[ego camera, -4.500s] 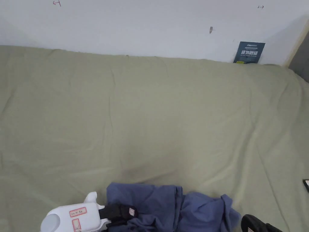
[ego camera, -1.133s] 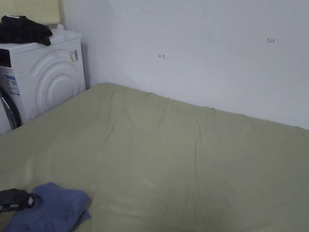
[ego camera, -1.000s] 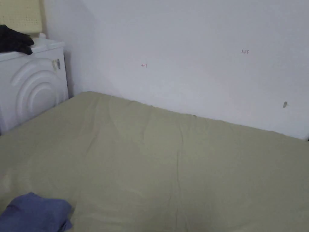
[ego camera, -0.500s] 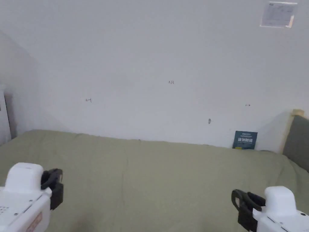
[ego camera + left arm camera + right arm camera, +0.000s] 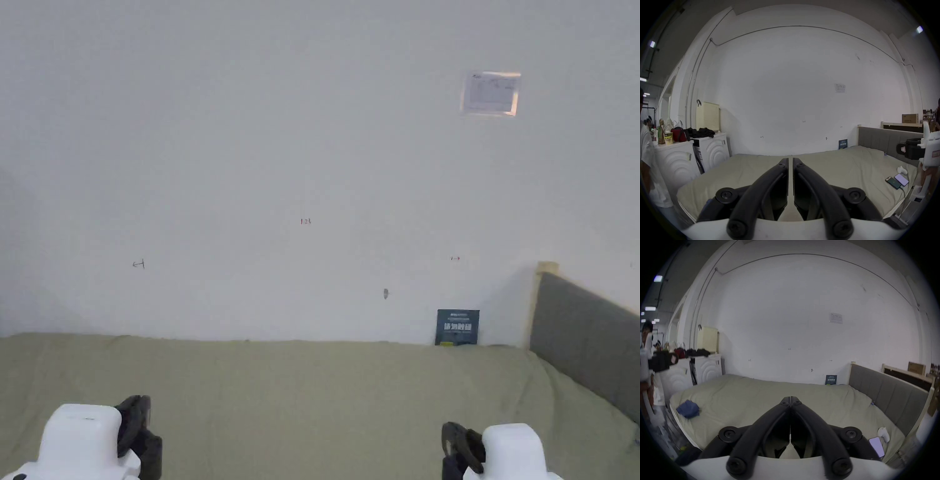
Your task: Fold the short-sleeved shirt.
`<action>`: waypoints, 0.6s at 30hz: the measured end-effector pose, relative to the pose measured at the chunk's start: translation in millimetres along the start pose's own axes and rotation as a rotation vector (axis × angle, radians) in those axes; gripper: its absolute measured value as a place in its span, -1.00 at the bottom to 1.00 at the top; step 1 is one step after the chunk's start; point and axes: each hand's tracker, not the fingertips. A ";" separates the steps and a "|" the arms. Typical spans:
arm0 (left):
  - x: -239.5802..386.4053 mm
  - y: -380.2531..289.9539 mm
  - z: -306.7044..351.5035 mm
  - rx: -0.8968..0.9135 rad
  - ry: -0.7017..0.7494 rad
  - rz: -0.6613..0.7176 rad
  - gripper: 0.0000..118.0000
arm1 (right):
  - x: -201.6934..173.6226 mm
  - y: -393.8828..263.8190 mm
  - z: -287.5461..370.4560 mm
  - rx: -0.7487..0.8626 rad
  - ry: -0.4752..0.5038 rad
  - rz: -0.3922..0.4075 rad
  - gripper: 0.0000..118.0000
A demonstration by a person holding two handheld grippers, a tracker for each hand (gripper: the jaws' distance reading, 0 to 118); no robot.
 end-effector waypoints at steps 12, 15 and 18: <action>-5.9 5.5 -3.1 0.008 -0.007 0.029 -0.95 | -6.6 13.6 3.9 0.020 0.002 0.004 -1.00; -6.9 4.9 -1.3 0.004 -0.008 0.031 -0.93 | -5.9 13.4 4.1 0.027 0.003 -0.005 -0.99; -8.9 2.1 -3.8 0.003 -0.007 0.030 -0.43 | -6.8 14.7 5.2 0.030 -0.009 0.001 -0.54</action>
